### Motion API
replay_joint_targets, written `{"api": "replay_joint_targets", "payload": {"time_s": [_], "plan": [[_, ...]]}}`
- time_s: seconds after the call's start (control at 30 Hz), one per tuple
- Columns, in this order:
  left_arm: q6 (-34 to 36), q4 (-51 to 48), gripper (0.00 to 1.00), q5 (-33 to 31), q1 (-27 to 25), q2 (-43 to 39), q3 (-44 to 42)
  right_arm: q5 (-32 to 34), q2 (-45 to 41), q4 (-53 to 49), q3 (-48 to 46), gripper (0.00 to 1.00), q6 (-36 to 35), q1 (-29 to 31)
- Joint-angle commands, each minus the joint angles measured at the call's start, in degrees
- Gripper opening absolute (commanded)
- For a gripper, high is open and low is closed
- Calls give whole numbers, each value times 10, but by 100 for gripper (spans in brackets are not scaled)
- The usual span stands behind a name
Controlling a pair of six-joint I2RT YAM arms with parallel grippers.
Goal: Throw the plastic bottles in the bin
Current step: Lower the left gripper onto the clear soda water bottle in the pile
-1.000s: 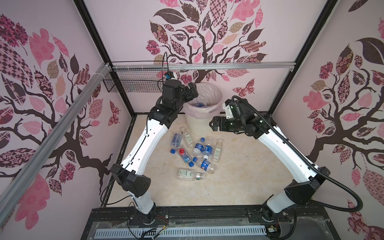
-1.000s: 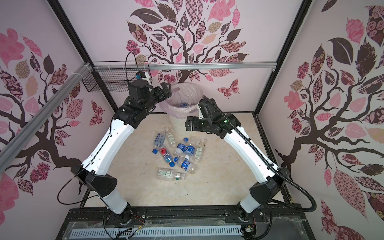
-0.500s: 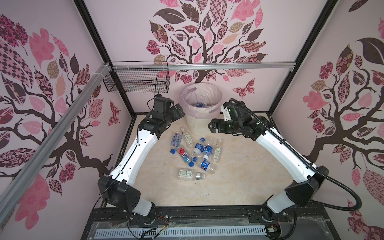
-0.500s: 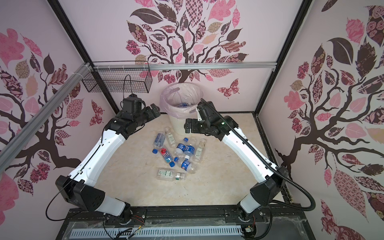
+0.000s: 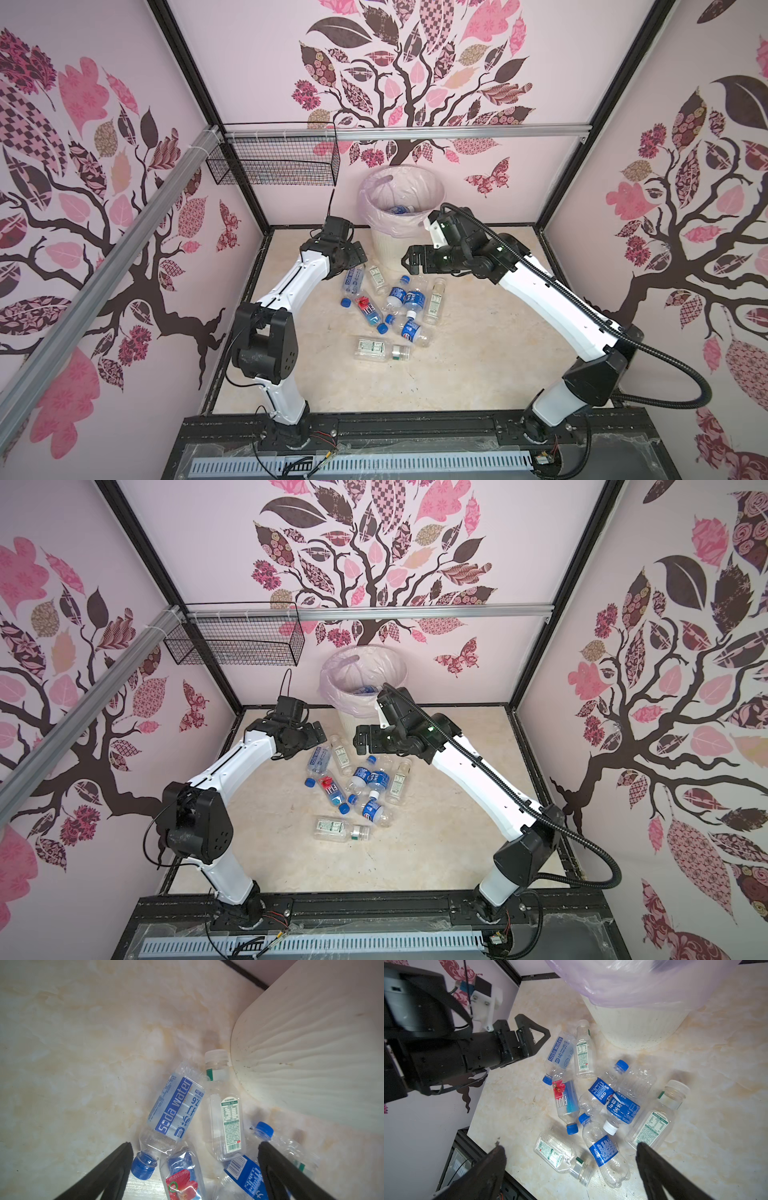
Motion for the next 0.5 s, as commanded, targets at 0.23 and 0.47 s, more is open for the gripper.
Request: {"api": "replay_joint_targets", "payload": {"time_s": [0.23, 0.47], "plan": [[87, -29, 97, -15, 2, 79, 16, -4, 60, -31, 59, 100, -18, 16], [116, -22, 95, -15, 1, 108, 11, -4, 95, -69, 112, 100, -18, 18]]}}
